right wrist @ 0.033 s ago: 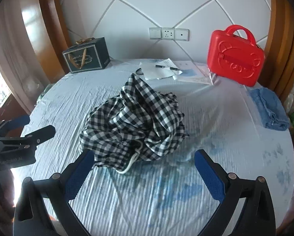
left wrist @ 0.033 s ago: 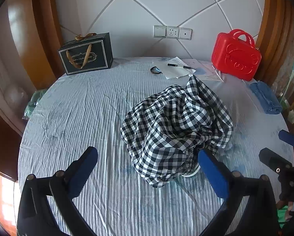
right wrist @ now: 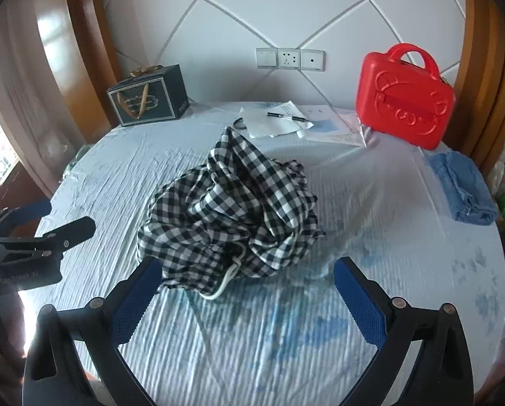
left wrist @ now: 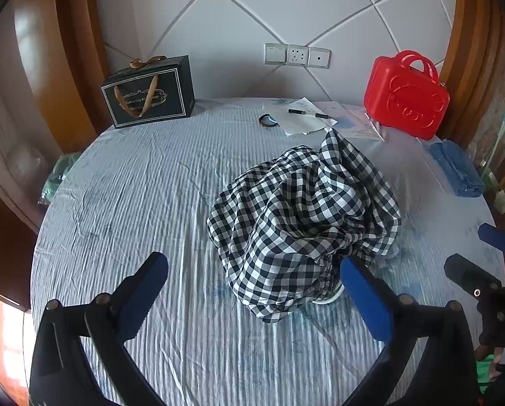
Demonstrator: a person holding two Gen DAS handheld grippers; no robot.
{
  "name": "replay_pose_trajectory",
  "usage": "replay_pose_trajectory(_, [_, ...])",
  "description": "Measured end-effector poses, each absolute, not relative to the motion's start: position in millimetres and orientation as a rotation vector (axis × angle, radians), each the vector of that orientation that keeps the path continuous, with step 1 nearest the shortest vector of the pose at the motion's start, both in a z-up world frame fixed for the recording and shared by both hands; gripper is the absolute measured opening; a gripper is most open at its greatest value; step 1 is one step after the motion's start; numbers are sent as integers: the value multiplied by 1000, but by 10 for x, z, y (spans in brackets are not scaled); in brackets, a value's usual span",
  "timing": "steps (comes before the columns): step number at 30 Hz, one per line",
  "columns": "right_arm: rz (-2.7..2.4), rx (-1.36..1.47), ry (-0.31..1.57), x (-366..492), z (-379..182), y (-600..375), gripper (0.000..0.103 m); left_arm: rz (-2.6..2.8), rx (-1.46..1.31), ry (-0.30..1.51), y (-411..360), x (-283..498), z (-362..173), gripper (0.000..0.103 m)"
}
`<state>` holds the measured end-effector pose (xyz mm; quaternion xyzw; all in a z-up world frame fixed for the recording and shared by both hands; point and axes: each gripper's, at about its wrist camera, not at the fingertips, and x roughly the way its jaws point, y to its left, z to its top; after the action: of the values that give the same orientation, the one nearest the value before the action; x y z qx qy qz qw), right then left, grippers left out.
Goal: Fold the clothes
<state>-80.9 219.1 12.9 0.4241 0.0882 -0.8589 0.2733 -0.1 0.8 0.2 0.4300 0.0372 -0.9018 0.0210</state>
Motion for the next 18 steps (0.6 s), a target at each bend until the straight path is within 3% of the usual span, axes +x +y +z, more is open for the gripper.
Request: replay_pose_trajectory(18, [-2331,1180,184,-960,24,2139,103,-2776,1365,92,-5,-74,-51,103])
